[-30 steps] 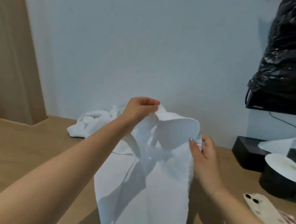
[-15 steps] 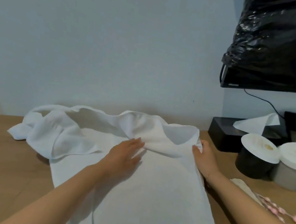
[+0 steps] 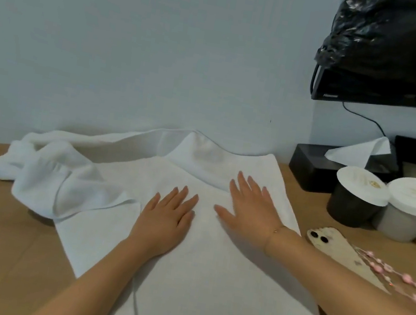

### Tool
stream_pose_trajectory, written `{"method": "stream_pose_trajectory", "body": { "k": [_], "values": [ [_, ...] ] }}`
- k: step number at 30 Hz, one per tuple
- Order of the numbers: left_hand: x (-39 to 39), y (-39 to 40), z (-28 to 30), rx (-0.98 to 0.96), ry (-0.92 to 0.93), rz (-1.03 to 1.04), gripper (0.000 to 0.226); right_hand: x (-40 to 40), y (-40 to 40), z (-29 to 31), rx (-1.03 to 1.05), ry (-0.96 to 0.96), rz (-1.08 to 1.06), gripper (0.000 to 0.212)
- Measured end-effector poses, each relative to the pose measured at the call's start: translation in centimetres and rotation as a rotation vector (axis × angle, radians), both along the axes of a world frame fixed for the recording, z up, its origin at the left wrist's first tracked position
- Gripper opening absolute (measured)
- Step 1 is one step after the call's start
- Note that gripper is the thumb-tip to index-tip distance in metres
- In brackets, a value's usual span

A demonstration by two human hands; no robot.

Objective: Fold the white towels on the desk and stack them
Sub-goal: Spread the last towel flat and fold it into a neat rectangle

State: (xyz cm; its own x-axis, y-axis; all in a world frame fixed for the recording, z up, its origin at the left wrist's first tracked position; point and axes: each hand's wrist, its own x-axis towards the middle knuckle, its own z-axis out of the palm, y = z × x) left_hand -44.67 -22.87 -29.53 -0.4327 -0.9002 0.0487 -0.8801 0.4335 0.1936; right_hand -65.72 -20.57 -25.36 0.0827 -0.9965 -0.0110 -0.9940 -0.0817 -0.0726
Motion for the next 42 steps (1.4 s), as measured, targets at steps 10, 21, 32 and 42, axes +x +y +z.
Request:
{"method": "stream_pose_trajectory", "body": {
  "k": [10,21,32,42],
  "values": [
    [-1.0,2.8,-0.4,0.013,0.048,0.166,0.054,-2.8,-1.7,-4.1,0.085,-0.069,0.046,0.089],
    [10.1,7.6,6.7,-0.033,0.811,0.315,0.015,2.2,-0.2,0.3,-0.107,-0.141,0.183,0.040],
    [21.2,10.8,3.5,0.039,0.807,0.861,0.039,20.4,-0.6,2.8,-0.188,-0.338,0.551,0.040],
    [20.6,9.7,2.9,-0.084,1.481,0.741,0.020,21.0,-1.9,-0.3,0.035,-0.490,0.575,0.042]
  ]
}}
